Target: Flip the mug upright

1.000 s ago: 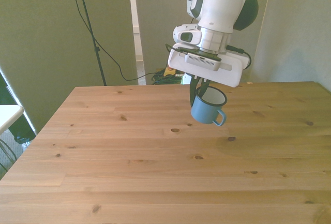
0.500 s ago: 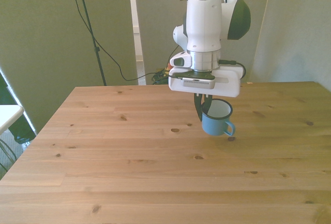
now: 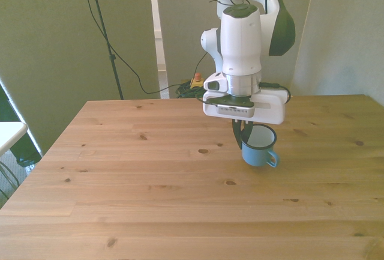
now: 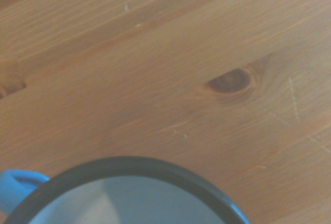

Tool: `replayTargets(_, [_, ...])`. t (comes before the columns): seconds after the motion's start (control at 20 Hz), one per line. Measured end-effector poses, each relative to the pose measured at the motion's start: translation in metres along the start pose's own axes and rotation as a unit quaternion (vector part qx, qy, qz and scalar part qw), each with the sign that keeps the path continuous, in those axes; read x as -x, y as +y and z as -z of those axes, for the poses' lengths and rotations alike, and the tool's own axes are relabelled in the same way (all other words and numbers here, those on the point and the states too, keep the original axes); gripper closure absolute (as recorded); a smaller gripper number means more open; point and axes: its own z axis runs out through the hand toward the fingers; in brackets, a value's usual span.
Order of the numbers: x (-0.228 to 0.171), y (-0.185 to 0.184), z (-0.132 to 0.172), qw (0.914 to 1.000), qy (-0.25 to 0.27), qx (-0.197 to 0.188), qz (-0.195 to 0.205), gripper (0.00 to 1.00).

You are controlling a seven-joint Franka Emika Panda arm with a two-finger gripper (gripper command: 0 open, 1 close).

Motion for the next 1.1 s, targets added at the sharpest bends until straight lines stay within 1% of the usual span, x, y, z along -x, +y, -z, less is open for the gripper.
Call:
replayTargets(0.2, [0.004, -0.004, -0.019, 0.9999, -0.002, 0.008, -0.012, 1.0])
replayTargets(0.35, [0.003, -0.007, -0.023, 0.9999, -0.002, 0.009, -0.014, 1.0])
replayTargets(0.4, [0.003, -0.007, -0.023, 0.9999, -0.001, 0.009, -0.014, 0.0])
replayTargets(0.8, [0.01, -0.009, -0.025, 0.9998, 0.013, 0.014, -0.007, 0.0])
replayTargets(1.1, [0.014, -0.001, -0.03, 0.9998, 0.02, 0.009, -0.005, 0.0])
